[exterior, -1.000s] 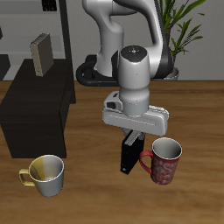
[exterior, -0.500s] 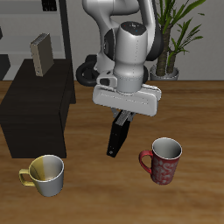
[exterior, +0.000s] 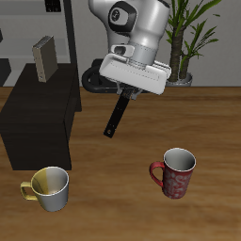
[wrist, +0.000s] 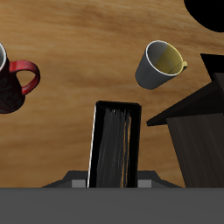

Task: Yellow book upright top shelf and black book top region shelf and red mug top shelf

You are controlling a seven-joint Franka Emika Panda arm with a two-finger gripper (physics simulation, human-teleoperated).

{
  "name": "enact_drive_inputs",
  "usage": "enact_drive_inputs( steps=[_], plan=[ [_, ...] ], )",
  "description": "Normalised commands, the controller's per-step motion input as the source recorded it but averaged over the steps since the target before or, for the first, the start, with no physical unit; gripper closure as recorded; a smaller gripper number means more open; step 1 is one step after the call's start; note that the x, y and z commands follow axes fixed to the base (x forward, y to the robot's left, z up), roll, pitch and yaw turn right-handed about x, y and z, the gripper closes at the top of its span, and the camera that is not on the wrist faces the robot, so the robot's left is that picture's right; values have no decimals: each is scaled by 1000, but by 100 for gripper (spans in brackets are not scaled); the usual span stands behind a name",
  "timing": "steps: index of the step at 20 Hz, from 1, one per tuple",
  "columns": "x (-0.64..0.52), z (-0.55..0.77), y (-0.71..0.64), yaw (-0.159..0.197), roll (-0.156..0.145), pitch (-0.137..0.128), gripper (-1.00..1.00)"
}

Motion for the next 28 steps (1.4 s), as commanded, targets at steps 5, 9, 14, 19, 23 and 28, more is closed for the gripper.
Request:
enact_drive_inputs(
  steps=[5,9,14,19,23,28],
  plan=[
    [-85,-140,-33,66,-170,27,100],
    [-201,-131,85,52,-167,14,100],
    [-257,18,-31,76,-223,-44,100],
    [-177,473,-190,63,-255,-92,100],
    [141,364,16,130,-79,-111,100],
    [322,115,-1,128,-66,51,100]
  ],
)
